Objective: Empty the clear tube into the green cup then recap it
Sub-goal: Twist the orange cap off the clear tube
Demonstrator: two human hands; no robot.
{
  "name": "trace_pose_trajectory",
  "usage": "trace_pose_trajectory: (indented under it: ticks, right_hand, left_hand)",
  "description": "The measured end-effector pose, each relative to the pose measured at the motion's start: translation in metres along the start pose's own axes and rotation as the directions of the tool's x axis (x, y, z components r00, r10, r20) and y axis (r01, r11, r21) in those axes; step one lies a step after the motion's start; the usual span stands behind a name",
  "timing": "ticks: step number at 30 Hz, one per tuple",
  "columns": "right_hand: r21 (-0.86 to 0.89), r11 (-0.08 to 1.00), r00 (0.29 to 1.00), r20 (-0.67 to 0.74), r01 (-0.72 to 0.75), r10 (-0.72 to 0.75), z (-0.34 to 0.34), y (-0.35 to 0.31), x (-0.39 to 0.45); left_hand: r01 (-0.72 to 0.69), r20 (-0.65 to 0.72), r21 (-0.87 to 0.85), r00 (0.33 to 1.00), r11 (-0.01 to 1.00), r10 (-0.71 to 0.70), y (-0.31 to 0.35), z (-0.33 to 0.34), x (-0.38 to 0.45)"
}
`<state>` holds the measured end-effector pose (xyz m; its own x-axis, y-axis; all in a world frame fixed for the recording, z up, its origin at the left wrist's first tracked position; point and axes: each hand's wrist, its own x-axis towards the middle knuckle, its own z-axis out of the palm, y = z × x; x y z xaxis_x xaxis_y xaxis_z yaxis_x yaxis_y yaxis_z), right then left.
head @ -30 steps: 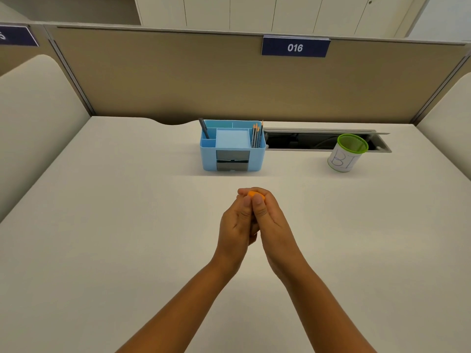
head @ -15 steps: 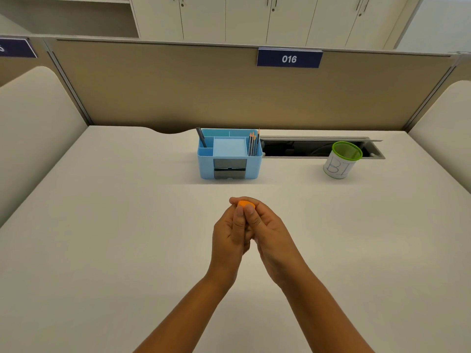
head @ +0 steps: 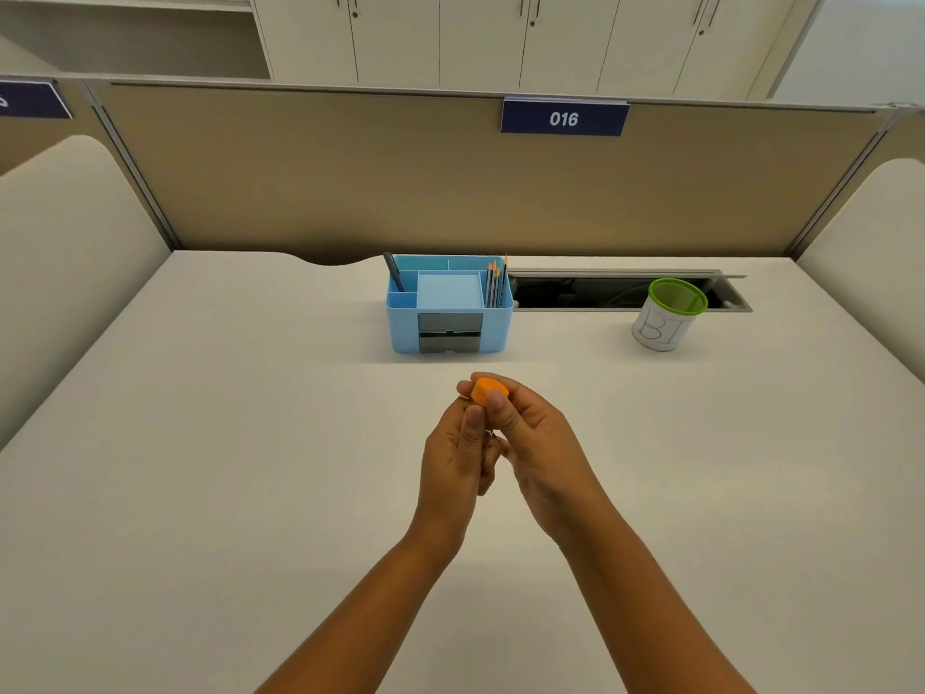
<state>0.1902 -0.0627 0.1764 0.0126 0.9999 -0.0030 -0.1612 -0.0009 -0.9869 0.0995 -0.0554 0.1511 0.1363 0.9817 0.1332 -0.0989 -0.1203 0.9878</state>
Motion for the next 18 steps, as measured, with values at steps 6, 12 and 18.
trace_pose_trajectory:
  ticks: [6,12,18]
  right_hand:
    - [0.192,0.977,0.990,-0.089,-0.092,0.110,-0.015,0.012,0.016]
    - [-0.506,0.857,0.973,-0.230,-0.102,-0.021,-0.031,0.067,0.025]
    - [-0.724,0.642,0.967,-0.208,-0.253,0.146,-0.038,0.128,0.023]
  left_hand:
    - [0.025,-0.020,-0.001,0.999,1.000,-0.025,-0.015,-0.007,0.000]
    - [0.037,-0.056,0.099,0.998,0.994,-0.031,-0.037,-0.017,-0.002]
    - [0.137,-0.088,0.091,0.988,0.986,-0.129,-0.061,-0.027,-0.009]
